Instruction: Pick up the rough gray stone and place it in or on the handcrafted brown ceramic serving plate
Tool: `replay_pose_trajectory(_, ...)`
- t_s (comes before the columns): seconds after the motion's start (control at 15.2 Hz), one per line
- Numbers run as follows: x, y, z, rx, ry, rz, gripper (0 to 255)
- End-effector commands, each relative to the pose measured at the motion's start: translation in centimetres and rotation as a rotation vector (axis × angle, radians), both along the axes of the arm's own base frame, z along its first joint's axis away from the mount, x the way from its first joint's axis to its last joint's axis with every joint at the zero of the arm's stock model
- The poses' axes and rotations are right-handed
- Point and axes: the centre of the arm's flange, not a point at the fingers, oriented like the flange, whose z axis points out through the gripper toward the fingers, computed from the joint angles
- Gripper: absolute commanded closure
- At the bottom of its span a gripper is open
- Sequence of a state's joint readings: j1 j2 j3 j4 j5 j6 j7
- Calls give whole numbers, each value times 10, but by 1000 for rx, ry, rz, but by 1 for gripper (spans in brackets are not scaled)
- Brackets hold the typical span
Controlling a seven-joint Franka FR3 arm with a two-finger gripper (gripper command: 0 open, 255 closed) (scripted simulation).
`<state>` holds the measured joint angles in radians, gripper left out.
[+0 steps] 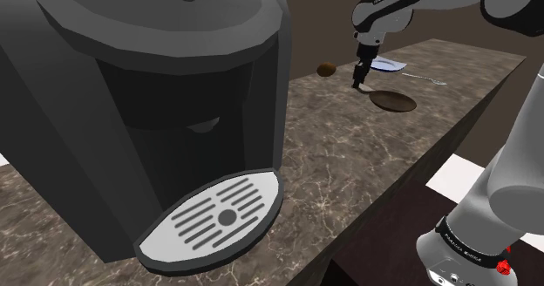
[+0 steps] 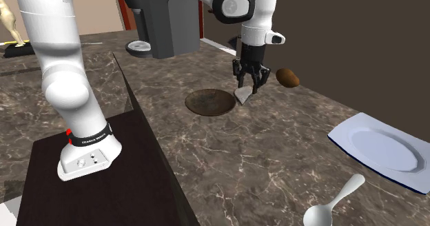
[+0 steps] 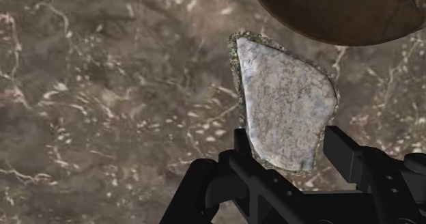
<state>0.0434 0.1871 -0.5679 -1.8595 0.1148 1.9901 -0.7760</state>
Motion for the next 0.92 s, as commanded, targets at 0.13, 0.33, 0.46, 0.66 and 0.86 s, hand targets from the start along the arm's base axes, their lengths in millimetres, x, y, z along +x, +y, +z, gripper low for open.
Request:
replay_pose_trajectory(0.13,0,0,21,0,0,0,255)
replay_pose_trajectory(0.33,0,0,37,0,0,0,255)
replay_pose_trajectory(0.46,0,0,48,0,0,0,255)
replay_pose_trajectory(0.66,0,0,63,0,0,0,255)
replay_pose_trajectory(0.86,0,0,79,0,0,0,255)
